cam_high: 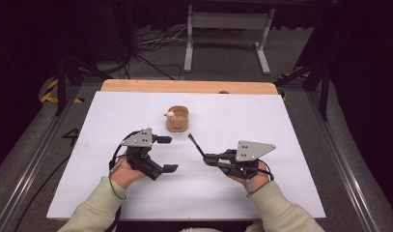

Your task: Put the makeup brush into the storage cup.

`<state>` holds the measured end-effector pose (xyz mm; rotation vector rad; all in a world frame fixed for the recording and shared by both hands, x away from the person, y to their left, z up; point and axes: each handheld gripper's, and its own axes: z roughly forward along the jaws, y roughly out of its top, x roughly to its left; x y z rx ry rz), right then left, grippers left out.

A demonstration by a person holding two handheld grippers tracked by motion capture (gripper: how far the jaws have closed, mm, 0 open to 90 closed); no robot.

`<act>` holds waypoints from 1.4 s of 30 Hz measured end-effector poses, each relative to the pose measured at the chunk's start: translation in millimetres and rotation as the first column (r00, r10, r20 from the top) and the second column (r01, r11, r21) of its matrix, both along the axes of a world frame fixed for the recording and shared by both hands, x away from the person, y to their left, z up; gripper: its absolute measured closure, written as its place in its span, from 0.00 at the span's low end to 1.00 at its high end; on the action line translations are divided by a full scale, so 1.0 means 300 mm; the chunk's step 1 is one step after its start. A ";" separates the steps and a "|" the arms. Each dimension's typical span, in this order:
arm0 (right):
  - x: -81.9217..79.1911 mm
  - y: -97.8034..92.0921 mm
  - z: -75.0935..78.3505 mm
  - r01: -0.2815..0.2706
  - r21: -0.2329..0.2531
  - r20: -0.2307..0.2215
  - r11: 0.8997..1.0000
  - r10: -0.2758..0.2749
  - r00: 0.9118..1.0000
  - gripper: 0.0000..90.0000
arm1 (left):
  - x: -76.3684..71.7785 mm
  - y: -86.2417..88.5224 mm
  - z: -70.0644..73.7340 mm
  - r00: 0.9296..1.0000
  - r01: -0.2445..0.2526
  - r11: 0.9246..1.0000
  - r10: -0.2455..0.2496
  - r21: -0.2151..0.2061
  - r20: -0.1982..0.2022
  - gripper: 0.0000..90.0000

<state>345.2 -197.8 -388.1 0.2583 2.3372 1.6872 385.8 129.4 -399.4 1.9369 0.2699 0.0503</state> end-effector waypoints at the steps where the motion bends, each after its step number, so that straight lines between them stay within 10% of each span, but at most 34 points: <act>1: 0.000 0.000 0.000 0.000 0.000 0.000 1.000 0.000 1.000 0.94 | 0.000 0.000 0.000 1.000 0.000 1.000 0.000 0.000 0.000 0.03; 9: -0.011 -0.001 -0.046 0.015 0.094 0.005 0.995 -0.015 1.000 0.94 | 0.000 0.001 0.000 1.000 -0.004 1.000 0.004 -0.015 0.001 0.03; 42: -0.001 -0.009 -0.077 0.039 0.117 0.000 0.992 -0.040 0.999 0.94 | -0.007 -0.096 0.111 0.999 0.010 0.986 -0.004 -0.165 0.040 0.03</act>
